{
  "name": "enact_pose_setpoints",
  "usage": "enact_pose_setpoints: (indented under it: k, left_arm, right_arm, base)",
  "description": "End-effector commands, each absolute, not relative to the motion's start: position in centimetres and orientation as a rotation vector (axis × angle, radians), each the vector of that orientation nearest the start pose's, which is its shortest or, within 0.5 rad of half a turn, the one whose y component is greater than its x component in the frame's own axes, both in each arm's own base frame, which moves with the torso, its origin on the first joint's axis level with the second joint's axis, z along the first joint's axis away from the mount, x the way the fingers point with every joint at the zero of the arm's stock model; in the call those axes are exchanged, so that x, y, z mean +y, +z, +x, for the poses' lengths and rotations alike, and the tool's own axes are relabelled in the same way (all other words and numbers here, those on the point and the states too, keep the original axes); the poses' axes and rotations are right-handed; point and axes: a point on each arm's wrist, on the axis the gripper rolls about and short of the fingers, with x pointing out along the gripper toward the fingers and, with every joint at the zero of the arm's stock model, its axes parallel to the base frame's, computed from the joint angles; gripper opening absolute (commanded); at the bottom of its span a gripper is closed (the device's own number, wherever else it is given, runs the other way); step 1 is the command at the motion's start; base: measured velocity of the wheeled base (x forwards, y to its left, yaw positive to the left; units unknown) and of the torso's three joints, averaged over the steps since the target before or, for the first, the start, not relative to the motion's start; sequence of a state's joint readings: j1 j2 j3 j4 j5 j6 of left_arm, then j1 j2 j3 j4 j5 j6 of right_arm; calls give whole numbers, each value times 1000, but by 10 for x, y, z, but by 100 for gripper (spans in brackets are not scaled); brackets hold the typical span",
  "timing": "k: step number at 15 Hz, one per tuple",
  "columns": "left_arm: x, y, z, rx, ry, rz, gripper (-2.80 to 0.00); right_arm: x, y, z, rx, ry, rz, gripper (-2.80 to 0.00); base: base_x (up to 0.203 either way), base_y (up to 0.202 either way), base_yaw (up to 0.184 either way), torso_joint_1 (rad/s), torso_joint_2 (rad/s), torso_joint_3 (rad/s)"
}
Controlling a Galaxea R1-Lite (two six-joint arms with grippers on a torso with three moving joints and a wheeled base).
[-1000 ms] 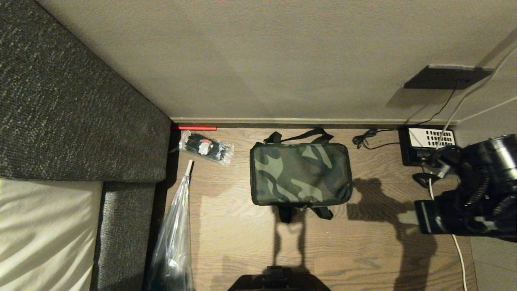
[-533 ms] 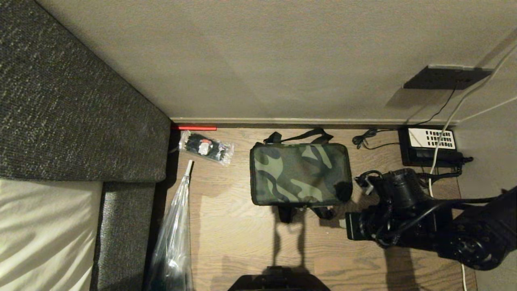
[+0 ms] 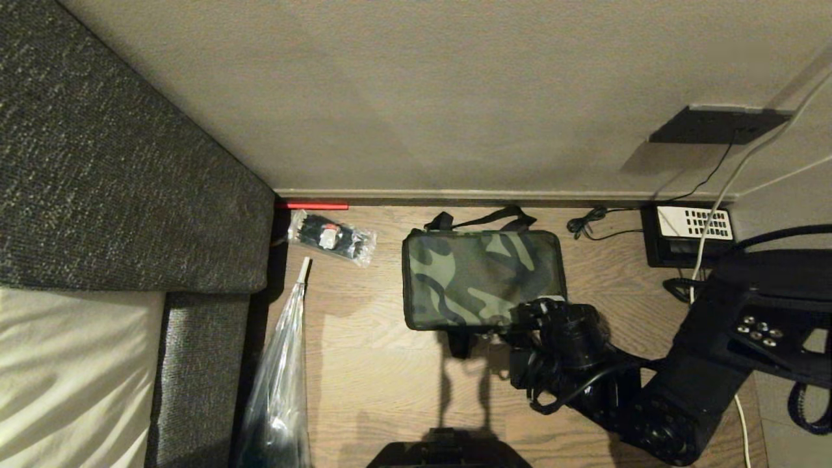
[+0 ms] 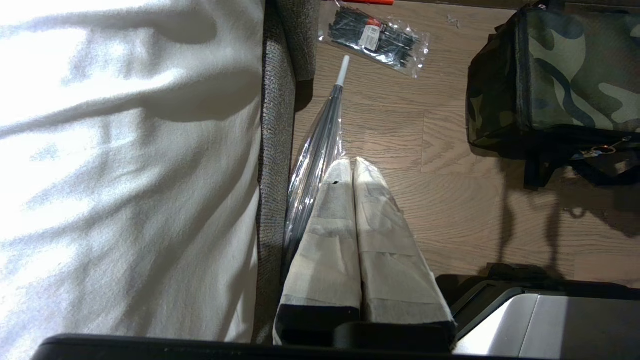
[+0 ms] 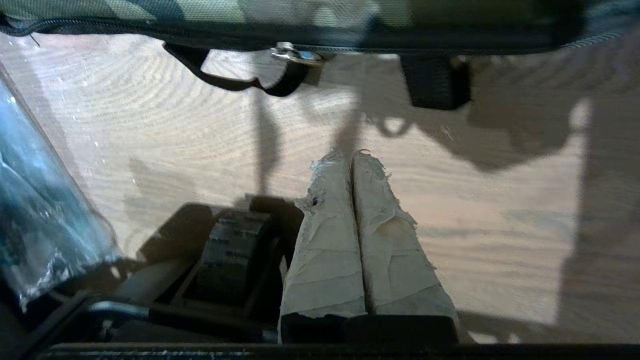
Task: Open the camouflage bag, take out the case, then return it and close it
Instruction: Open the top of the storage box
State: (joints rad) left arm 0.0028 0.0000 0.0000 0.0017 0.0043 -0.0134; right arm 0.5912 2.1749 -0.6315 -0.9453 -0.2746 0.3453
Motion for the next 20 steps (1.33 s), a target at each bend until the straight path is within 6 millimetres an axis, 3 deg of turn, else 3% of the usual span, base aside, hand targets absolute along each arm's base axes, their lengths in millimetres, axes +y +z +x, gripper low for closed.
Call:
enact_pose_setpoints:
  k: [1,7,12,16,20]
  left_arm:
    - [0,75,-23,3,8,-14,-280]
    - [0,75,-23,3,8,-14,-280]
    - [0,75,-23,5,8,-14,-280]
    - [0,75,-23,5,8,-15,-280]
    - [0,75,-23,5,8,-14,-280]
  right_arm:
    - [185,-1,282,606,205,69,0]
    - [188,-23,290,616,136,32,0]
    - [197,-23,304,526,130,135,0]
    - [204,-43,314,508,121,212,0]
    - [214,-38,330,457,152,265,0]
  base:
    - [0,0,0,0,0,0]
    - [0,0,0,0,0,0]
    - [0,0,0,0,0,0]
    - [0,0,0,0,0,0]
    - [0,0,0,0,0,0]
